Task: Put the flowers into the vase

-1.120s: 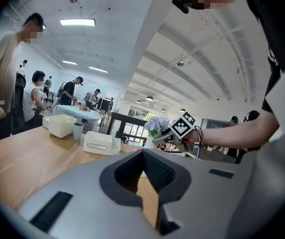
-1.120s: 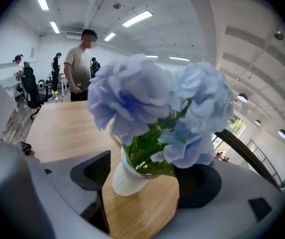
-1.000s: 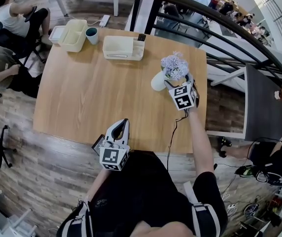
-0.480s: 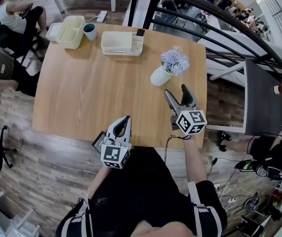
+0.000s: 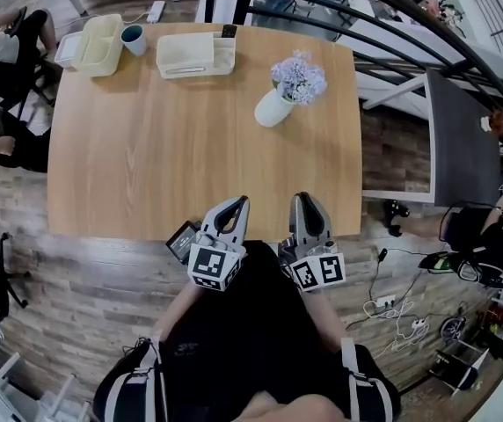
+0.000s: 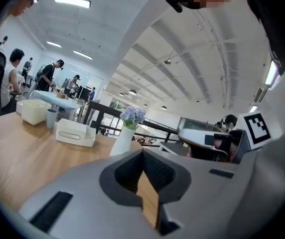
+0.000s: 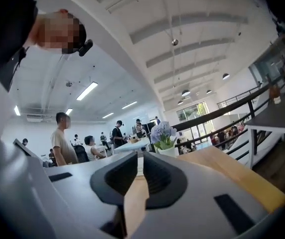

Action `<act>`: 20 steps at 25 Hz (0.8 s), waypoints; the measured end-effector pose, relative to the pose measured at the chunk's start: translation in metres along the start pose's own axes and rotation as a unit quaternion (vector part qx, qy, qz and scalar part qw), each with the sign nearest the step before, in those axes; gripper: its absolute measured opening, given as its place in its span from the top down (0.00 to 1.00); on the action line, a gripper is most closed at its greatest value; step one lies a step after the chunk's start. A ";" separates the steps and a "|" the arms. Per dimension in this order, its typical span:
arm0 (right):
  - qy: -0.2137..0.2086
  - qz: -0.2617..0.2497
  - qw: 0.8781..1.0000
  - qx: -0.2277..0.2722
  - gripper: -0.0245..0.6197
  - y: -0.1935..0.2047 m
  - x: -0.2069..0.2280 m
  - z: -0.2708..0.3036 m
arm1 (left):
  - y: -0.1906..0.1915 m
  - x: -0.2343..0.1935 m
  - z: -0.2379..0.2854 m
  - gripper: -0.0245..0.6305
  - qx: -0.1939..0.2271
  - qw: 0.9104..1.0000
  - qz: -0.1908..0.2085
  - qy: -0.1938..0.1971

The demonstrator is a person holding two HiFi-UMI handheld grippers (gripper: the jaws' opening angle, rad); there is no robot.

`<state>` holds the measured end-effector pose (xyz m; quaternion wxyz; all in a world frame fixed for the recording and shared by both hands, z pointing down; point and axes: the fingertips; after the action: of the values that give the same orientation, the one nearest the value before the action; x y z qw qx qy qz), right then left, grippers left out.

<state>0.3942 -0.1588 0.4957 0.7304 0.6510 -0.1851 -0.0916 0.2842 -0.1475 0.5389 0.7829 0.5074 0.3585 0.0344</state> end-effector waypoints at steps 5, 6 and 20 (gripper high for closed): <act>0.008 0.004 1.000 0.021 0.93 -0.010 0.002 -0.030 | 0.013 0.032 -0.008 0.92 -0.007 0.999 0.038 0.009; 0.004 0.005 1.000 0.022 0.93 -0.011 0.003 -0.037 | 0.017 0.042 -0.010 0.92 -0.008 0.999 0.051 0.013; -0.094 -0.007 0.994 0.046 0.93 0.022 0.012 -0.249 | 0.149 0.228 -0.057 0.92 -0.030 0.987 0.145 0.056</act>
<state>0.5002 0.0683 0.4978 0.6781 0.6741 -0.2523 -0.1490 0.4648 0.0633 0.5280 0.7631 0.5276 0.3232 0.1865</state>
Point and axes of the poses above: the fingertips, and each gripper's own axes: z forward along the fingers, x to its right, y out of its underside, and after that the axes turned 9 degrees about -z, right-handed
